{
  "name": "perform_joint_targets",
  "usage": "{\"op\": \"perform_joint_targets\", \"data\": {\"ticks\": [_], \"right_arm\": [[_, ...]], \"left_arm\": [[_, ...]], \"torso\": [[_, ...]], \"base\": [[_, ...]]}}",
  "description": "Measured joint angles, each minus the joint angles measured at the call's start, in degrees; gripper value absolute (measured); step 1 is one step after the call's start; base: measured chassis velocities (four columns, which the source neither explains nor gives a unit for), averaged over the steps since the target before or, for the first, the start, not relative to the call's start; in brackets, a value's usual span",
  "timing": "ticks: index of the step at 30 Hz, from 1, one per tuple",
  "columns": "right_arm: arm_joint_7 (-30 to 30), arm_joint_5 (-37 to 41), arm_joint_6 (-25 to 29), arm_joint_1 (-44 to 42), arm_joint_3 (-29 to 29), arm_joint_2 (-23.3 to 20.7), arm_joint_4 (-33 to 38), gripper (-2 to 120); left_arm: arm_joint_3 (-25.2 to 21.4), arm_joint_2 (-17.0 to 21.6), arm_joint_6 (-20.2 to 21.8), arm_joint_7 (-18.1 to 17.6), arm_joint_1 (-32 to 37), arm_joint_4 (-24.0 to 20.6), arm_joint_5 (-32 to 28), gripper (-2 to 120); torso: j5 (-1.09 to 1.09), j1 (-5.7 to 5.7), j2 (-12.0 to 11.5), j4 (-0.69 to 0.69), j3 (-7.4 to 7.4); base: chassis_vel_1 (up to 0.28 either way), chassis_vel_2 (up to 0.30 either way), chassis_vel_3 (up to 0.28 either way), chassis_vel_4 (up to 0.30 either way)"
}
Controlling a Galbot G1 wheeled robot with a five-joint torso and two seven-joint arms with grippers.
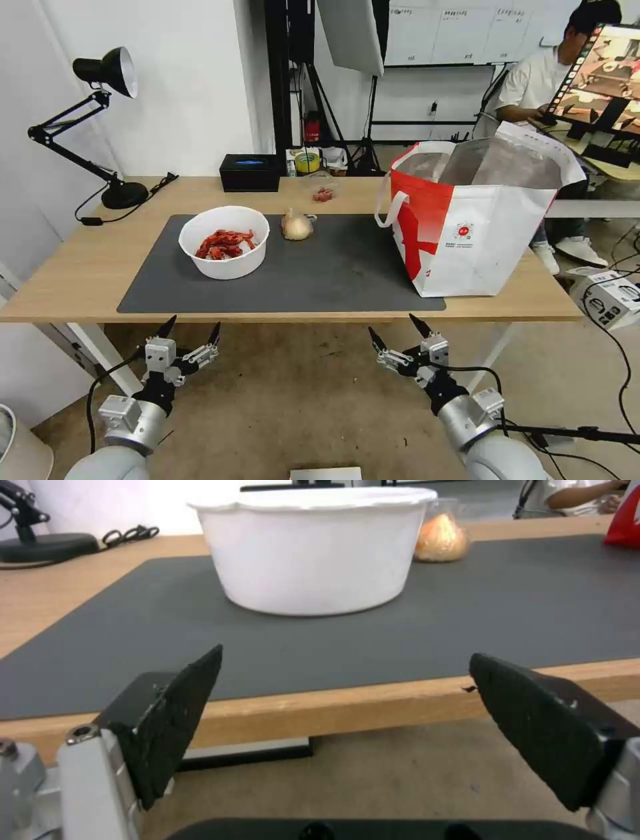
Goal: Pick up the trash from the table and place it into the takeout bag.
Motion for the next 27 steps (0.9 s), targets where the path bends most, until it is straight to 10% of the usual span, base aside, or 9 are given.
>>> {"op": "perform_joint_targets", "data": {"ticks": [13,27], "right_arm": [[6.39,8.13,-7.65,31.16,-17.97,0.13,-9.55,100],[11.15,14.19,-13.35,60.42,-34.23,12.74,-33.68,100]], "left_arm": [[0.36,-0.26,0.05,-0.11,-0.02,0.20,0.19,100],[0.50,-0.23,0.13,-0.24,-0.45,2.00,0.05,100]], "torso": [[-0.01,0.01,0.00,0.01,0.01],[-0.01,0.02,-0.01,0.02,0.01]], "base": [[0.000,0.000,0.000,0.000],[0.000,0.000,0.000,0.000]]}}
